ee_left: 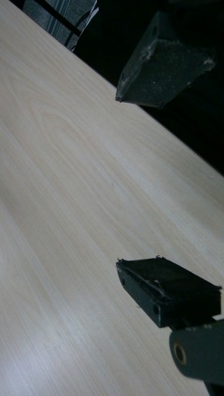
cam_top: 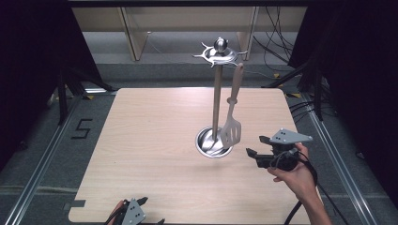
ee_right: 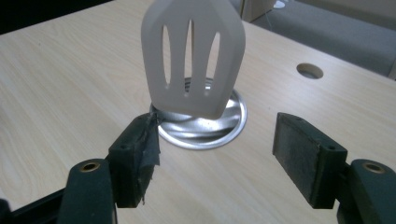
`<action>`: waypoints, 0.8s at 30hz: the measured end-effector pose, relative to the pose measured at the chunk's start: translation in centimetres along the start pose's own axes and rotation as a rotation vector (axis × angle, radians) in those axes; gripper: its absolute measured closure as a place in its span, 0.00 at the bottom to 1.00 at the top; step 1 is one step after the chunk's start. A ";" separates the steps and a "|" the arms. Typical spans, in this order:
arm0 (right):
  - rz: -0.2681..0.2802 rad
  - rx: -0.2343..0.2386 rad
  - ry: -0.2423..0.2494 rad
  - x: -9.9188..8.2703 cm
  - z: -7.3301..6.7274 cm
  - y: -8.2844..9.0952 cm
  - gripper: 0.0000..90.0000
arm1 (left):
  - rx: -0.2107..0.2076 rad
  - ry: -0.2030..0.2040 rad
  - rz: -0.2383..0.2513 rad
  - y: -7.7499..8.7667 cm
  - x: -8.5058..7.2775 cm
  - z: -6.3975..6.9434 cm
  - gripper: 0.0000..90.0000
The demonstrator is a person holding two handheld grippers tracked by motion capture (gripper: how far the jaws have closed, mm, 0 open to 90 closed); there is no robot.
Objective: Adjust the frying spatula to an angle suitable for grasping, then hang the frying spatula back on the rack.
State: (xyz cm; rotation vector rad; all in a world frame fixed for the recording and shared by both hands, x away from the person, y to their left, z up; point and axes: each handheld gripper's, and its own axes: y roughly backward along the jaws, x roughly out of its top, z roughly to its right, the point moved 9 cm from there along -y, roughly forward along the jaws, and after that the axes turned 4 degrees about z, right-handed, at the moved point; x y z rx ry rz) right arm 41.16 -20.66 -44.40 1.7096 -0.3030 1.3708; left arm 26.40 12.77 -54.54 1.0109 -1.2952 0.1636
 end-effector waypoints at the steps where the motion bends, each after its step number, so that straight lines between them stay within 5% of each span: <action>1: -0.009 0.000 -0.005 -0.3 0.0 0.0 0.36 | 0.002 -0.014 0.002 0.0 0.1 -0.1 0.17; 3: -0.020 0.001 -0.021 -0.8 -0.1 0.0 0.36 | -0.008 -0.007 -0.033 0.2 -0.3 -0.1 0.17; 5: -0.016 -0.005 -0.023 -1.0 -0.1 -0.1 0.35 | 0.006 -0.032 -0.009 0.1 0.0 -0.3 0.17; 7: -0.028 0.000 -0.028 -1.3 -0.1 0.0 0.35 | -0.008 0.003 -0.020 0.1 -0.1 0.0 0.17; 8: -0.014 -0.004 -0.017 -1.3 0.0 0.0 0.35 | 0.002 -0.016 -0.033 0.1 -0.3 -0.1 0.17; 17: -0.015 0.002 -0.019 -1.7 0.1 0.2 0.34 | 0.006 0.001 0.004 0.0 0.0 0.0 0.17; 19: -0.022 0.007 -0.017 -2.0 -0.1 0.3 0.34 | -0.005 -0.010 -0.026 0.2 -0.2 0.0 0.17; 24: -0.029 0.018 -0.030 -2.6 -0.4 0.1 0.34 | 0.007 -0.055 -0.006 0.2 0.0 -0.4 0.17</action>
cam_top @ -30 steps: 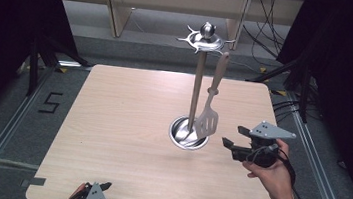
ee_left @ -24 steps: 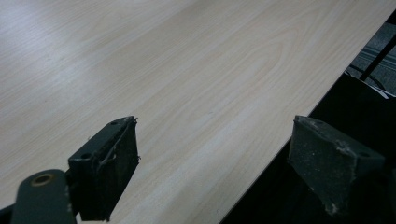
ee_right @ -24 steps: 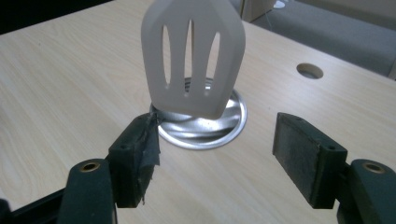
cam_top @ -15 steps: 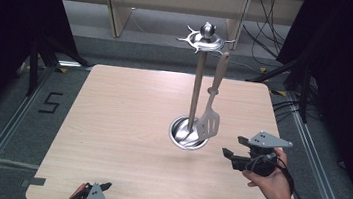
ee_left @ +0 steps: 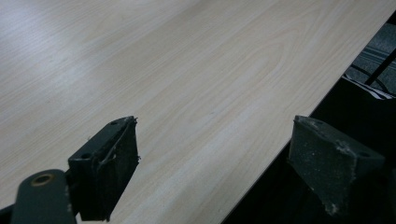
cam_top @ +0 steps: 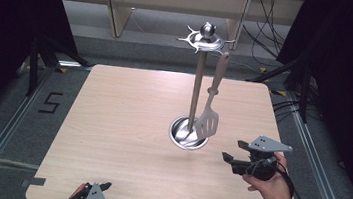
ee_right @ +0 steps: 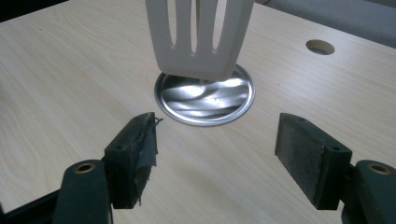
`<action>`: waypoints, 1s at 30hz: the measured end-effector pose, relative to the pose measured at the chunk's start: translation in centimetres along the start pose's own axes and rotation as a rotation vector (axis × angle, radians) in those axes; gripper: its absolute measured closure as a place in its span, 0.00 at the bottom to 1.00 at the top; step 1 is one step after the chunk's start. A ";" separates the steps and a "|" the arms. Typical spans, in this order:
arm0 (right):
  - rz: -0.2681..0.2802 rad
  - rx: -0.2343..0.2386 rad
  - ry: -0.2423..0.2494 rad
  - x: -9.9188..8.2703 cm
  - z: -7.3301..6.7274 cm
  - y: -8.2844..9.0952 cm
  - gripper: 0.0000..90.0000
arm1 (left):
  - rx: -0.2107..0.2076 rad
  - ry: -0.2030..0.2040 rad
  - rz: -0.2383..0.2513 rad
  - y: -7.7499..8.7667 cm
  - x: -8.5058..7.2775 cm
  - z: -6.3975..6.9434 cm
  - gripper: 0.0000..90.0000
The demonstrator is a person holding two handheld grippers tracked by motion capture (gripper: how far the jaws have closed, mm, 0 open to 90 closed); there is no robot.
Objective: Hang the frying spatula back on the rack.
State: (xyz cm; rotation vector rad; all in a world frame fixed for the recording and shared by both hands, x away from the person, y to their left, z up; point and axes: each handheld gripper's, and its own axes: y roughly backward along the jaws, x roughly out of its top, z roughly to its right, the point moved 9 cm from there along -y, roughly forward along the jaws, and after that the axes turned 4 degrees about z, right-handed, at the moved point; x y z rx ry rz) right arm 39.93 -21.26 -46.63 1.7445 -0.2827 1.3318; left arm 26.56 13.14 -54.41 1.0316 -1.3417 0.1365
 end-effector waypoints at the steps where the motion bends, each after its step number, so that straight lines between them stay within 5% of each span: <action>1: 0.009 -0.001 0.001 0.0 0.0 -0.1 0.34 | -0.002 0.006 0.007 -0.1 0.0 0.1 0.17; 5: 0.000 0.009 -0.013 -0.5 -0.6 -0.2 0.33 | -0.003 0.006 0.007 -0.1 0.0 0.1 0.17; 6: 0.007 0.013 0.007 -0.5 -0.7 -0.2 0.32 | -0.007 0.036 -0.009 0.0 -0.2 0.3 0.17; 12: 0.009 0.025 0.012 -1.0 -1.3 -0.3 0.31 | -0.003 -0.003 0.006 -0.1 0.0 0.0 0.17; 27: -0.011 0.053 -0.001 -3.3 -2.5 -0.6 0.30 | -0.003 0.038 0.009 0.0 0.0 0.3 0.17; 30: -0.001 0.051 -0.001 -3.6 -2.4 -0.5 0.29 | 0.003 0.015 0.001 0.0 -0.1 0.1 0.17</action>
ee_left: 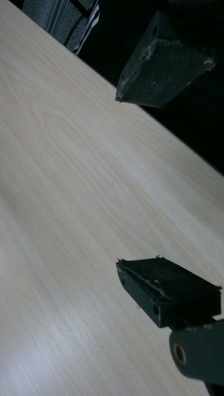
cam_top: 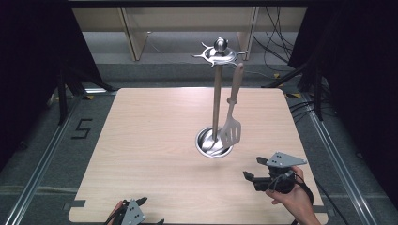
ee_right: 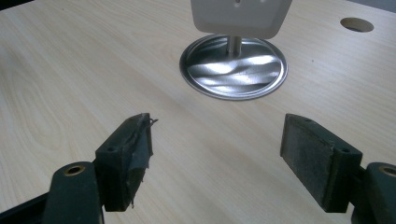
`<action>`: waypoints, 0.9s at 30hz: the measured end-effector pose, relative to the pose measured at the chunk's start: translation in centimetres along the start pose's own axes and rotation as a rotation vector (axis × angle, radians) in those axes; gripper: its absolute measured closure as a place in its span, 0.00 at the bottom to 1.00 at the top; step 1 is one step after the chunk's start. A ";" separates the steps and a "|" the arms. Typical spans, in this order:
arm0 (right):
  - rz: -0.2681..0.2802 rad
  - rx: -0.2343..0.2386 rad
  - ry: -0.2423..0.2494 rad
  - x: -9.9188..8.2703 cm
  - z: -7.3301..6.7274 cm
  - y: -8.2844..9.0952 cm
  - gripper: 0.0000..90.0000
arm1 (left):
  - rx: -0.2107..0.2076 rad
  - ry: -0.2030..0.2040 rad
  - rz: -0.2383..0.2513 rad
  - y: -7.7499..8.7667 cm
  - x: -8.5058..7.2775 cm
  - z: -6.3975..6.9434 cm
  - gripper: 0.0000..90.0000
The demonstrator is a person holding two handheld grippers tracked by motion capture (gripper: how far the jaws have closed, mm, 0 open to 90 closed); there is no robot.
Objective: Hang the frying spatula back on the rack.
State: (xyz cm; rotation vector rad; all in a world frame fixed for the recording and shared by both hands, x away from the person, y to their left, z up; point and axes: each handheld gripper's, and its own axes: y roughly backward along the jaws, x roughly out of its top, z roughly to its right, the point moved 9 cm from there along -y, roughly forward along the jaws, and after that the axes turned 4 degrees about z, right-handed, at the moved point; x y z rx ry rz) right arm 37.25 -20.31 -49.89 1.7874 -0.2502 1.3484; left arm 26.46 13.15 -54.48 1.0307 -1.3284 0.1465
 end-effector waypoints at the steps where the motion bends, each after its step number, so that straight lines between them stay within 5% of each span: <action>1: 0.005 -0.004 -0.003 -0.1 -0.1 0.0 0.29 | -0.002 0.023 0.002 -0.1 0.0 0.2 0.17; 2: 0.008 0.003 0.014 -0.2 0.1 0.0 0.29 | -0.005 -0.018 -0.026 0.1 -0.2 -0.1 0.17; 8: 0.020 0.001 -0.037 -0.9 -0.3 0.5 0.27 | -0.008 0.001 -0.017 0.1 -0.1 0.1 0.17; 12: 0.020 0.003 -0.043 -1.6 -0.5 0.7 0.27 | -0.010 0.003 -0.010 0.0 -0.1 0.2 0.17; 13: 0.026 -0.001 -0.010 -1.7 -0.2 0.7 0.27 | -0.009 0.008 -0.010 0.0 -0.1 0.2 0.17; 15: 0.016 0.003 -0.053 -2.2 -0.8 0.8 0.27 | -0.006 0.001 -0.016 0.1 -0.1 0.1 0.17; 17: 0.036 0.002 -0.019 -2.4 -0.5 0.7 0.27 | -0.007 -0.008 -0.016 0.1 -0.1 0.0 0.17; 20: 0.007 -0.005 -0.059 -3.4 -1.0 1.0 0.27 | -0.004 0.007 -0.016 0.0 -0.2 0.1 0.17; 22: 0.021 -0.001 -0.020 -3.3 -0.8 0.9 0.27 | 0.000 -0.031 -0.012 0.0 -0.1 -0.2 0.17; 24: 0.004 0.008 -0.056 -3.7 -1.4 1.0 0.26 | 0.009 -0.023 -0.025 0.1 -0.2 -0.2 0.17; 27: 0.009 -0.004 -0.022 -3.9 -1.3 1.1 0.25 | -0.004 -0.032 -0.012 0.1 -0.1 -0.2 0.17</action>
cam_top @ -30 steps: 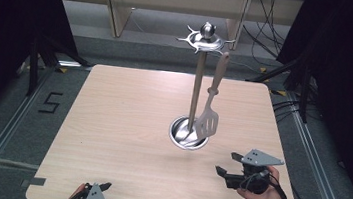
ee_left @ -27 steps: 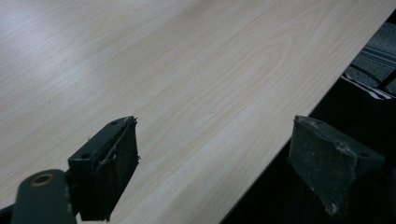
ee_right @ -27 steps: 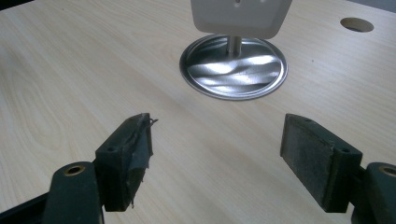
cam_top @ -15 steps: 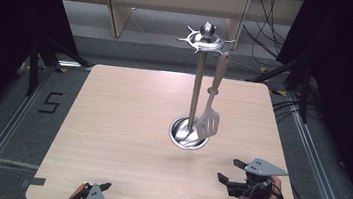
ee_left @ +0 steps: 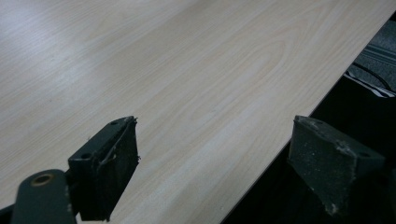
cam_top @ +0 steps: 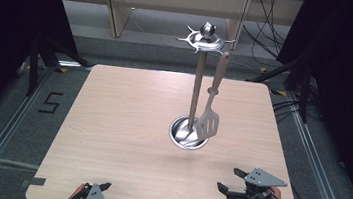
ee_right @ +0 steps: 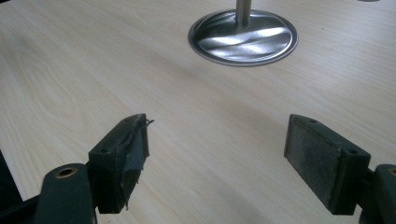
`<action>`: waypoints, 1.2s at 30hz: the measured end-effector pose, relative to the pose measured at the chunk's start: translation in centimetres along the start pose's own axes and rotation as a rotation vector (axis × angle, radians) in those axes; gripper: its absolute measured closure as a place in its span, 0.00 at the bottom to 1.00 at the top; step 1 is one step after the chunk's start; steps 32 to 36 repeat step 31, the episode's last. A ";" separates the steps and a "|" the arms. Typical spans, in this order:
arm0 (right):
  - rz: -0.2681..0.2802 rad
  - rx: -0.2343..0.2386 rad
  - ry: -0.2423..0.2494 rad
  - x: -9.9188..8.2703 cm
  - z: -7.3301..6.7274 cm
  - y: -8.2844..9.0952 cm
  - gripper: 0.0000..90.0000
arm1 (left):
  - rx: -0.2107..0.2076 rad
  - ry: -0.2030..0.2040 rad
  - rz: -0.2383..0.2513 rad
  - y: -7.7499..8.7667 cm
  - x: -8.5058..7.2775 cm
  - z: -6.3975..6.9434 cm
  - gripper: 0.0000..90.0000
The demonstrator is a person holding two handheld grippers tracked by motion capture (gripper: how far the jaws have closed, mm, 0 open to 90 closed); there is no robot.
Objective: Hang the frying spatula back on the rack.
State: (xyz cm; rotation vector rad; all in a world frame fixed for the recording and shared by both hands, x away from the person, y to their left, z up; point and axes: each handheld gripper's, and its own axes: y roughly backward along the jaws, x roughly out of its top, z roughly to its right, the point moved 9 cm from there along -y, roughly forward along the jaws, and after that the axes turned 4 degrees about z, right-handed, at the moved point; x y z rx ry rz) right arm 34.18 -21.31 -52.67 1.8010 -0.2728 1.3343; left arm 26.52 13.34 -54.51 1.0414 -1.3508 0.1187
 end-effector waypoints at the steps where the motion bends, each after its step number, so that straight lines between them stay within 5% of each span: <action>1: -0.011 0.000 -0.034 -0.2 -0.4 0.1 0.25 | 0.004 0.007 0.004 0.0 0.0 0.0 0.17; 6: 0.006 -0.005 -0.002 -0.4 -0.3 0.3 0.24 | 0.015 0.034 0.002 -0.1 -0.1 0.2 0.17; 12: -0.008 0.001 -0.033 -1.0 -0.7 0.8 0.24 | 0.016 0.022 0.005 -0.1 0.0 0.1 0.17; 13: 0.000 0.003 -0.014 -1.1 -0.5 0.7 0.24 | 0.017 0.039 0.003 -0.1 -0.1 0.2 0.17; 14: -0.007 0.001 -0.047 -1.2 -0.8 0.9 0.24 | 0.005 0.053 0.019 -0.2 0.1 0.4 0.17; 15: 0.004 -0.004 -0.015 -1.2 -0.5 0.9 0.24 | 0.005 0.041 0.016 -0.2 0.0 0.3 0.17; 20: -0.007 0.001 -0.027 -1.6 -0.8 1.1 0.24 | 0.005 0.019 -0.006 -0.1 -0.1 0.1 0.17; 21: 0.001 -0.012 -0.002 -1.6 -0.5 1.2 0.24 | 0.000 0.038 -0.010 -0.1 -0.2 0.3 0.17; 22: -0.005 -0.004 -0.031 -1.7 -0.8 1.2 0.24 | 0.000 0.049 -0.003 -0.1 -0.1 0.4 0.17; 24: -0.011 -0.008 -0.006 -1.8 -0.4 1.2 0.23 | 0.002 0.028 -0.009 -0.1 -0.2 0.2 0.17; 25: -0.018 -0.010 -0.048 -1.9 -0.8 1.2 0.23 | 0.004 0.012 -0.008 -0.1 -0.1 0.1 0.17; 27: -0.012 -0.008 -0.015 -1.9 -0.6 1.1 0.23 | -0.004 0.059 0.007 -0.2 0.0 0.5 0.17; 36: -0.016 0.000 -0.036 -2.0 -0.7 1.0 0.23 | 0.002 0.042 0.012 -0.2 0.0 0.3 0.17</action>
